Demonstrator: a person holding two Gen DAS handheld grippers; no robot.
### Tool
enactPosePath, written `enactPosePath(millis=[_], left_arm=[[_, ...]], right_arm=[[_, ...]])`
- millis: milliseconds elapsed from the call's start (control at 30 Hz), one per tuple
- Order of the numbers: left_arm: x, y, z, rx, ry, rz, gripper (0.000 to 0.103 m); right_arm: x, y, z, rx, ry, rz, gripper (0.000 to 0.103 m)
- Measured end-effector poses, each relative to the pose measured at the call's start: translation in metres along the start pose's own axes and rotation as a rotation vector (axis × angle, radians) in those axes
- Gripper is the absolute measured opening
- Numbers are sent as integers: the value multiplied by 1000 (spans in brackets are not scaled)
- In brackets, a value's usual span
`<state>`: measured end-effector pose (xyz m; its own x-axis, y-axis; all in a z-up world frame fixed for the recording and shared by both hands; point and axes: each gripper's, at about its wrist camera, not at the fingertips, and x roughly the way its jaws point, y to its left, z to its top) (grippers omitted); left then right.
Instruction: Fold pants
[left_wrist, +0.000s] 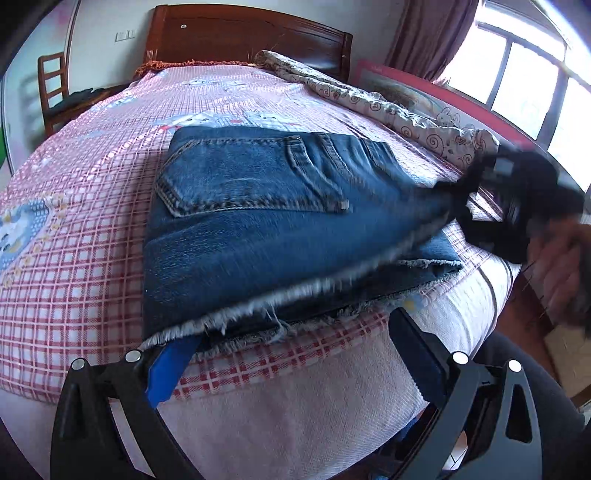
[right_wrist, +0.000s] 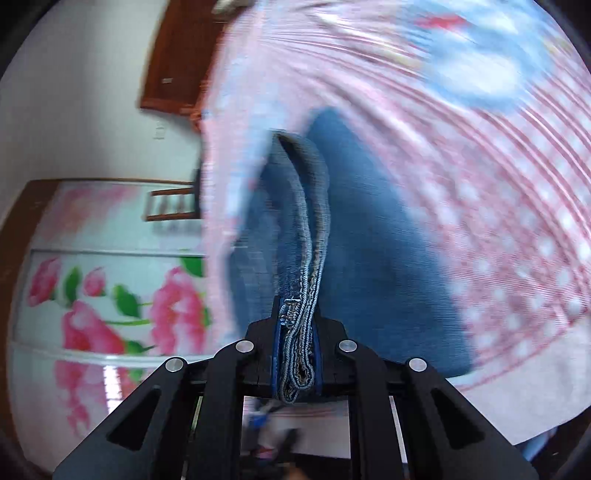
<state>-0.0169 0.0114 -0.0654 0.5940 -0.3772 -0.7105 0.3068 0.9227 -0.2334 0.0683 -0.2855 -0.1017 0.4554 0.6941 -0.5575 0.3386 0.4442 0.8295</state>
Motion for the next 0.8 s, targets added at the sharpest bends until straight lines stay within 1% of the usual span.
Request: enactPosePath(millis=[33,67,100,167,233,267,333,367,400,467,533,567,600,633,733,800], left_arm=[[1,-1,-2,9,-2,4,100],[0,-2,-2,19,-2,5,100],[0,-2,-3,27,3,5,100],[-1,1,-2,15,10,-13,100],[-5,2,1,21,44,-32,100],[-9,1,2,30,59,-47,100],[-26,0,1,43,63,-123,100],[-37,0,0,51,51,-158,100],[-56,2,0,59,18,-187,100],[-76,9,11,60,-45,-202,100],[-85,26,35,-10,-110,-192,101],[-85,37,47,-63,-131,-198,101],[-80,52,64,-139,-153,-210,101],[-74,59,75,-184,-156,-229,101],[-43,84,113,-336,-154,-347,101],[-18,91,128,-413,-128,-439,101]], right_arm=[[6,-15,-1,23,-2,11,9],[7,-22,-3,26,-19,31,9],[6,-19,-5,18,-30,25,10],[4,-9,-4,-1,-20,7,11],[-3,-2,-2,-4,-22,38,11],[-7,4,-2,-30,-29,41,11],[-10,12,-1,-62,-31,40,11],[-10,13,0,-71,-30,35,11],[-10,13,0,-84,-31,21,11],[-8,14,-3,-69,-34,27,11],[-13,17,-5,-109,-52,11,11],[-15,18,-6,-129,-59,1,11],[-17,21,-6,-140,-62,0,11],[-19,23,-6,-148,-63,0,11],[-21,20,-4,-173,-76,-37,11],[-17,7,-2,-140,-67,-52,11]])
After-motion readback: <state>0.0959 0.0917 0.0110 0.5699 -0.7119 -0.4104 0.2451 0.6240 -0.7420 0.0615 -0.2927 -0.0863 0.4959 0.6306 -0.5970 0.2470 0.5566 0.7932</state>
